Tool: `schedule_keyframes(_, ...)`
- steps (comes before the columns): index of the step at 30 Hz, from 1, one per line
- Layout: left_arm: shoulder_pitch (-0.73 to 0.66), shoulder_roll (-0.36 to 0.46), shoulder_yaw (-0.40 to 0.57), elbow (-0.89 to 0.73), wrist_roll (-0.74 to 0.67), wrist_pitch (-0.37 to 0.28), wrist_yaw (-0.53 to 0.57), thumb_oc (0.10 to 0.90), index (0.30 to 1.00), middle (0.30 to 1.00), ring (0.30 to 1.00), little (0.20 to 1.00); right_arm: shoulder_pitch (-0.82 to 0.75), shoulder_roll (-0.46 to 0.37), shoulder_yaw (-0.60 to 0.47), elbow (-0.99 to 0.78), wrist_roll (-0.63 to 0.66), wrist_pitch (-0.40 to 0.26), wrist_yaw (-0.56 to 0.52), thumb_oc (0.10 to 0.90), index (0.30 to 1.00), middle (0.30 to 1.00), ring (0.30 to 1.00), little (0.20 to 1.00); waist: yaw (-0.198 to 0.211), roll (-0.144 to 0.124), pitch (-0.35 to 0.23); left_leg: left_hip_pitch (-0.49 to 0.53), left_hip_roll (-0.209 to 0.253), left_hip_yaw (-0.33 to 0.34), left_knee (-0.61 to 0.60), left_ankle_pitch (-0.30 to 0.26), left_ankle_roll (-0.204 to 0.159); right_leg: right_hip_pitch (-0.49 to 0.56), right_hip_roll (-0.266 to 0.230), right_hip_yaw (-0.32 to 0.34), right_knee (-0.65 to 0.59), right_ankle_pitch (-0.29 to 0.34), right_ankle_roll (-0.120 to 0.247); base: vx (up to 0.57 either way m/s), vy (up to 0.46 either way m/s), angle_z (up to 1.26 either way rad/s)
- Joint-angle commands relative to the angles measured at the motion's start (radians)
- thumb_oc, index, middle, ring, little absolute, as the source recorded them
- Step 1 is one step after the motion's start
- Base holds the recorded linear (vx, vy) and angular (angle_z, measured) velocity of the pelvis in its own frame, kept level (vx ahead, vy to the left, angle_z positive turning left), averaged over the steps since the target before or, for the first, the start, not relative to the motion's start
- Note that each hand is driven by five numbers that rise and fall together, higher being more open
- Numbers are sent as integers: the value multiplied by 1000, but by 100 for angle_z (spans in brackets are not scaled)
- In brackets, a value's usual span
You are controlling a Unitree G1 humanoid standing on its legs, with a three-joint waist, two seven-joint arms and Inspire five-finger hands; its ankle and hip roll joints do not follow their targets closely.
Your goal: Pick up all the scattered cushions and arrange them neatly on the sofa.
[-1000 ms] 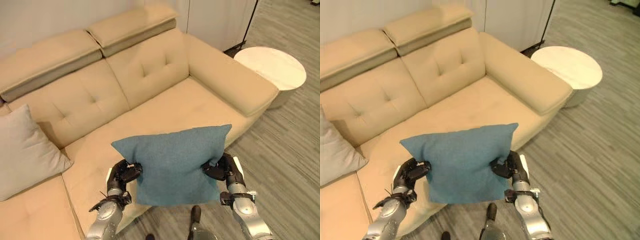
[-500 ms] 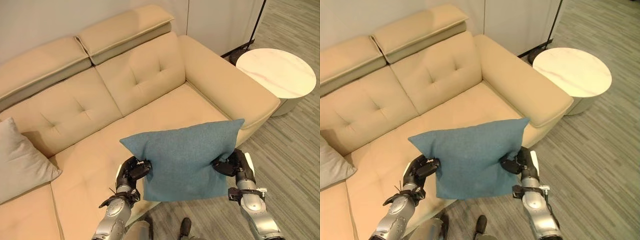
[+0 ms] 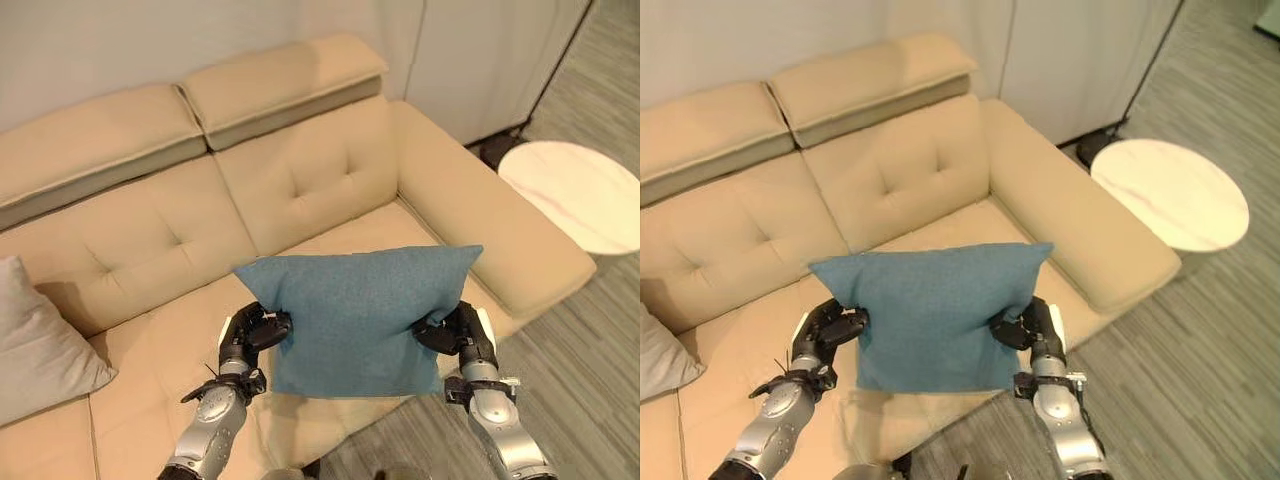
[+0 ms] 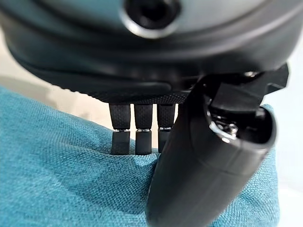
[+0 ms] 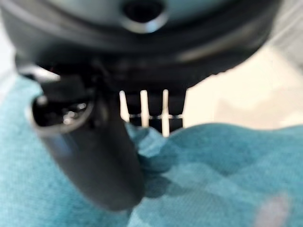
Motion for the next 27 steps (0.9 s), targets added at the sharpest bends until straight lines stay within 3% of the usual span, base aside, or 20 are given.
schedule_keyframes(1,-75,-77,-61,-159,31,-115,-81,400,300,300,300,300,-153,25,48,-126,-9,-137,42,400,300,300,300,300,12,1,-100,-21,26,-81,92,-118,-47,92,21,148,-344,177,14,186,-236,64)
schedule_keyframes(2,-74,-77,-61,-159,32,-115,-81,400,300,300,300,300,-153,24,48,-126,-9,-138,42,400,300,300,300,300,10,2,-98,-18,27,-83,92,-120,-47,97,21,146,-346,177,14,197,-367,102)
schedule_keyframes(3,-75,-81,-68,-155,30,-119,-88,400,300,300,300,300,-151,24,42,-129,-6,-137,42,400,300,300,300,300,6,-22,-105,-21,25,-131,101,-125,-66,132,39,190,-399,173,13,67,-204,126)
schedule_keyframes(4,-75,-81,-68,-155,30,-119,-88,400,300,300,300,300,-151,24,42,-129,-6,-137,42,400,300,300,300,300,4,-22,-105,-21,25,-132,101,-125,-66,133,39,188,-401,173,13,94,-320,167)
schedule_keyframes(5,-77,-84,-61,-147,28,-120,-84,400,300,300,300,300,-159,22,47,-120,-7,-139,43,400,300,300,300,300,9,-30,-110,-21,29,-137,102,-127,-76,153,31,153,-436,185,13,18,-259,116)
schedule_keyframes(8,-88,-98,-76,-144,12,-118,-89,400,300,300,300,300,-145,4,39,-126,13,-146,43,400,300,300,300,300,21,-52,-116,-60,84,-171,88,-71,-133,212,66,65,-516,182,-14,-3,-418,68)
schedule_keyframes(10,-91,-104,-82,-142,14,-116,-89,400,300,300,300,300,-139,-2,32,-130,18,-150,39,400,300,300,300,300,14,-55,-111,-77,91,-171,97,-63,-141,226,70,39,-531,182,-19,-52,-265,102)
schedule_keyframes(11,-100,-115,-88,-139,13,-114,-89,400,300,300,300,300,-130,-11,20,-134,31,-155,32,400,300,300,300,300,0,-62,-99,-109,104,-121,125,-55,-140,252,72,-14,-557,183,-26,-68,-152,103)
schedule_keyframes(12,-100,-115,-88,-139,13,-114,-89,400,300,300,300,300,-130,-11,20,-134,31,-155,32,400,300,300,300,300,-1,-62,-99,-109,104,-122,125,-55,-140,252,72,-14,-557,183,-26,-110,-213,95)
schedule_keyframes(13,-104,-120,-93,-136,12,-112,-89,400,300,300,300,300,-127,-14,15,-135,35,-153,28,400,300,300,300,300,-11,-64,-93,-118,115,-63,141,-53,-136,262,71,-39,-570,185,-26,-86,-160,81)
schedule_keyframes(14,-102,-125,-104,-134,23,-106,-97,400,300,300,300,300,-114,-11,1,-143,41,-153,20,400,300,300,300,300,-39,-66,-91,-115,140,94,160,-63,-123,281,70,-97,-585,185,-25,-91,-160,92)
schedule_keyframes(15,-103,-125,-104,-134,23,-106,-97,400,300,300,300,300,-114,-11,1,-143,41,-153,20,400,300,300,300,300,-39,-66,-94,-118,139,93,159,-59,-122,277,69,-98,-585,187,-25,-52,-119,105)
schedule_keyframes(17,-101,-121,-105,-137,34,-104,-104,400,300,300,300,300,-100,-10,-11,-152,36,-151,18,400,300,300,300,300,-54,-67,-100,-123,119,161,193,-84,-110,279,64,-127,-583,185,-30,-16,-58,88)
schedule_keyframes(18,-101,-121,-103,-130,39,-101,-104,400,300,300,300,300,-88,-5,-18,-158,33,-151,21,400,300,300,300,300,-59,-67,-102,-117,79,171,214,-117,-100,279,66,-138,-573,183,-34,-17,-59,54)
schedule_keyframes(21,-97,-121,-98,-129,36,-97,-101,400,300,300,300,300,-82,6,-14,-155,29,-148,26,400,300,300,300,300,-56,-63,-104,-104,43,152,201,-140,-88,269,76,-138,-565,184,-34,-2,1,25)
schedule_keyframes(22,-83,-113,-89,-137,41,-92,-104,400,300,300,300,300,-84,11,-12,-148,23,-147,29,400,300,300,300,300,-46,-62,-112,-92,19,99,163,-137,-81,265,85,-133,-568,190,-29,22,37,-1)
schedule_keyframes(27,-68,-99,-77,-146,41,-85,-105,400,300,300,300,300,-81,28,-4,-132,28,-145,38,400,300,300,300,300,-34,-69,-119,-78,6,64,112,-124,-75,256,84,-127,-541,187,-19,31,49,-6)
